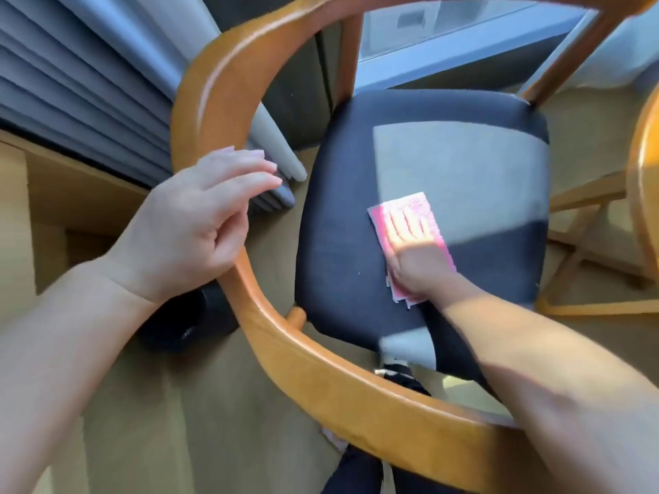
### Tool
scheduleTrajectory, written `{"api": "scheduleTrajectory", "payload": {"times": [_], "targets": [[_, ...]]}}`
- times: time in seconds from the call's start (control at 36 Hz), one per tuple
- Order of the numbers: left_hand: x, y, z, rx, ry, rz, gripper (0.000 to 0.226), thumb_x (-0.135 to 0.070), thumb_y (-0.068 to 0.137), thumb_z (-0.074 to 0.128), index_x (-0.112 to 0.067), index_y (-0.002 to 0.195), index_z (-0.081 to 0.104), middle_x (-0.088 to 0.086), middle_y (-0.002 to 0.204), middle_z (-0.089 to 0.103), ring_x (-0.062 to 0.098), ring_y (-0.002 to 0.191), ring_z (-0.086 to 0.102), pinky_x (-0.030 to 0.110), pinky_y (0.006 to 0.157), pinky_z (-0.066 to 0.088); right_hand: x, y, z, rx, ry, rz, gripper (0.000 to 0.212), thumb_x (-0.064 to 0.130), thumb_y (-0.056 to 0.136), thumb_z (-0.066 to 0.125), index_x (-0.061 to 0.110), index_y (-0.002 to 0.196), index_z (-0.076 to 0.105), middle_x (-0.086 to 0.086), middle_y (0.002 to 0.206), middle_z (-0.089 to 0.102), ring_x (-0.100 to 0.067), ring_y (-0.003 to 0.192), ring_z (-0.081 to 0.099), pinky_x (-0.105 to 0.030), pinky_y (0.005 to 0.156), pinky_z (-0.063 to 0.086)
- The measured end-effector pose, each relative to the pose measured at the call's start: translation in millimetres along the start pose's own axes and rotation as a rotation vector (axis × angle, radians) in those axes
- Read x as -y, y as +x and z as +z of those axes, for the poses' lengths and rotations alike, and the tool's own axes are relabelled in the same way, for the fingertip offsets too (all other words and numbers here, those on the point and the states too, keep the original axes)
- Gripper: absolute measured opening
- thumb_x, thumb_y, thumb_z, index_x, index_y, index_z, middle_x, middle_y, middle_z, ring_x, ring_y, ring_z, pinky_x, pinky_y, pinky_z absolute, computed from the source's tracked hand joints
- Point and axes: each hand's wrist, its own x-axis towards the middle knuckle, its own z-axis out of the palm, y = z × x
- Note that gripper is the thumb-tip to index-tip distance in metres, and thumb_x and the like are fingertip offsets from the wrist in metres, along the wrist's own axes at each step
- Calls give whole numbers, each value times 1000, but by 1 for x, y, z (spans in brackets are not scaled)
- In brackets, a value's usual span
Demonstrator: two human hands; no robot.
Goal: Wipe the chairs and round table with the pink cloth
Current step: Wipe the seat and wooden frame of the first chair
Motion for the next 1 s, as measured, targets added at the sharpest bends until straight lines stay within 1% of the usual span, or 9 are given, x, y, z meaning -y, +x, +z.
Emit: {"api": "scheduleTrajectory", "payload": {"times": [0.08, 0.25, 0.44, 0.58, 0.72, 0.81, 0.86, 0.92, 1.0], "targets": [[-16, -33, 5, -13, -17, -50, 34, -3, 90, 44, -1, 120, 60, 13, 128, 57, 25, 125, 50, 49, 105, 38, 17, -8, 4, 112, 67, -153, 74, 40, 88, 14, 13, 156, 1, -15, 163, 6, -36, 136, 39, -45, 106, 34], [-43, -84, 10, -73, -34, -176, 32, 0, 88, 46, 0, 116, 63, 13, 125, 58, 24, 124, 50, 46, 108, 36, 15, -6, 4, 181, 56, -274, 72, 26, 97, 34, 16, 156, -6, -2, 161, -17, -24, 150, 7, -38, 115, 24], [-83, -113, 25, -126, -33, -328, 33, 3, 84, 48, 2, 111, 66, 14, 122, 60, 26, 120, 54, 44, 108, 37, 34, -23, 22, 239, -113, -511, 82, 25, 91, 54, 17, 156, 4, 1, 163, -3, -22, 149, -8, -35, 120, -7], [-114, -127, 17, -144, -36, -435, 31, 3, 82, 49, 1, 108, 68, 13, 120, 62, 24, 118, 54, 40, 109, 36, 39, -54, -7, 513, 43, -464, 40, 25, 100, 44, 20, 139, 52, 4, 152, 40, -20, 143, 31, -29, 112, 26], [-163, -141, -6, -190, -94, -556, 33, -6, 84, 45, -3, 107, 68, 9, 117, 63, 17, 115, 53, 27, 108, 34, 22, -88, -101, 272, 428, -293, 35, 21, 105, 35, 29, 117, 67, 18, 124, 65, -6, 117, 58, -26, 104, 40], [-207, -144, -23, -253, -139, -649, 32, -10, 86, 45, -8, 107, 69, 3, 113, 65, 13, 109, 56, 20, 101, 38, 26, -123, -167, 73, 579, -193, 36, 32, 105, 33, 52, 108, 63, 36, 101, 66, 12, 96, 61, -7, 83, 44], [-234, -143, -31, -287, -179, -736, 28, -7, 87, 52, -13, 109, 68, -3, 114, 64, 8, 108, 56, 16, 95, 41, 33, -143, -194, -5, 612, -149, 33, 30, 103, 36, 46, 114, 62, 23, 100, 70, -1, 92, 66, -8, 74, 44], [-261, -140, -42, -331, -227, -841, 29, -11, 89, 57, -18, 115, 65, -10, 117, 62, 2, 109, 54, 21, 92, 45, 46, -163, -217, -27, 656, -153, 30, 30, 103, 38, 31, 122, 62, 5, 112, 68, -19, 103, 63, -20, 84, 45], [-296, -133, -60, -377, -318, -986, 34, -31, 91, 56, -28, 125, 56, -17, 125, 55, -3, 112, 49, 21, 92, 45, 76, -199, -249, 12, 740, -185, 26, 34, 102, 40, 28, 114, 62, -1, 107, 66, -23, 101, 60, -33, 86, 45]]}}
